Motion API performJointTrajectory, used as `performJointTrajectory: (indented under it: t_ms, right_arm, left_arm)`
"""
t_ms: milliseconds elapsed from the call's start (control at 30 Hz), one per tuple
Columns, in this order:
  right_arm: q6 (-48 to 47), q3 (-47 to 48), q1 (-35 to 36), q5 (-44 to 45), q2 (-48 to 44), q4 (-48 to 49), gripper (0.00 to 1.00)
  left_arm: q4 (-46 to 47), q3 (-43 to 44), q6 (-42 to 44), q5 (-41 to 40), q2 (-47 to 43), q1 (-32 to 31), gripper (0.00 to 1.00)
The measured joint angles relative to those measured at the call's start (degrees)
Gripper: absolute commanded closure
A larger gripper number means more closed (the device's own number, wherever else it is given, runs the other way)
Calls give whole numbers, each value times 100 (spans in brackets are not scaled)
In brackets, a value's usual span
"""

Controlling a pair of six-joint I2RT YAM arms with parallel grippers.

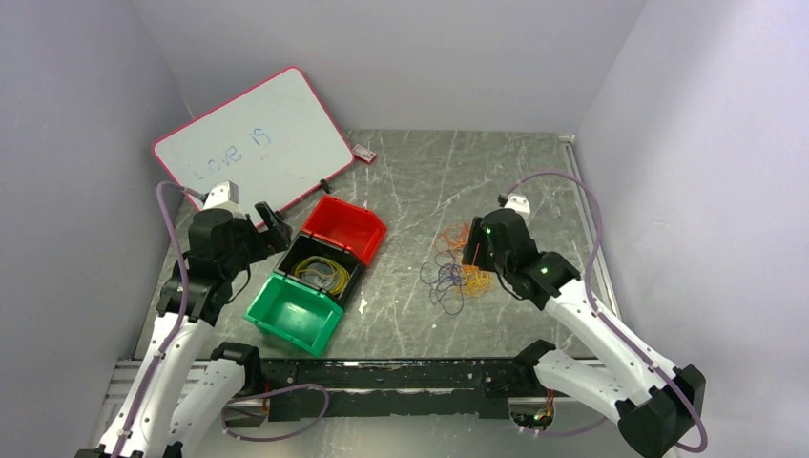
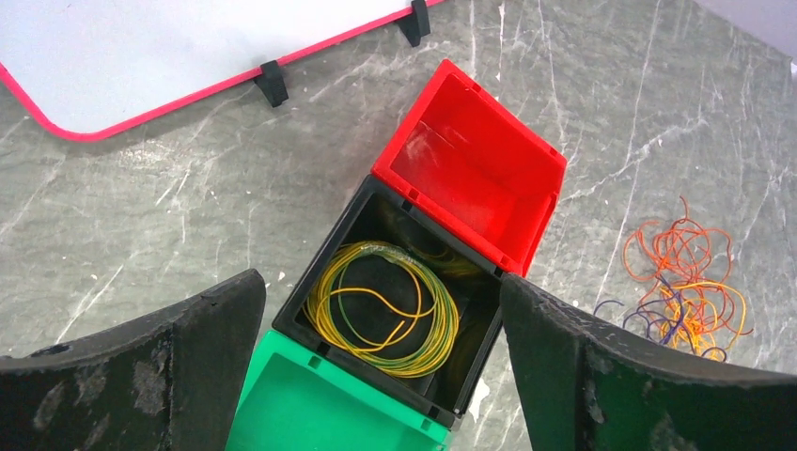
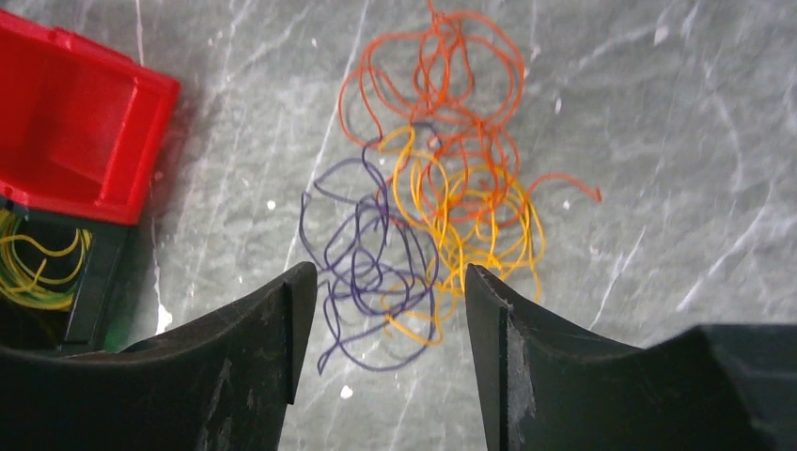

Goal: Untangle the cables

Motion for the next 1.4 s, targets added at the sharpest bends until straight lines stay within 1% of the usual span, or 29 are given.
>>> performJointTrajectory:
  t_ms: [100,233,367,533,733,900,967,1100,1300,1400]
  right_arm:
    - [345,-205,168,20,-205,-216,42]
    - [874,-444,623,114,-411,-365,43]
    - [1488,-544,1438,398,-415,-437,42]
    - [2162,-544,2371,837,-35,-461,42]
    - [2796,-732,2756,1064,275,-321,42]
    - [3117,-1054,2857,1084,595,-179,42]
    - [3187,-1073,2859,1141,704,-114,47]
    - [3202,-1075,2870,1314,765,57,62]
    - [3077,-1071,2872,1561,911,186,75]
    - [3058,-1071,2874,1604,951,195,85]
  left_arm:
    - [9,0,-2,9,2,0,0]
    - [107,0,0,79,31,0,0]
    - [243,-46,2,216,39,0,0]
    - [428,-170,2,398,-37,0,0]
    - [511,-175,11,466,-26,0,1]
    - [529,-175,37,474,83,0,2]
    - [529,-175,46,490,107,0,2]
    - [531,-175,48,531,114,0,3]
    - [538,-177,44,562,111,0,6]
    - [535,-181,46,562,107,0,6]
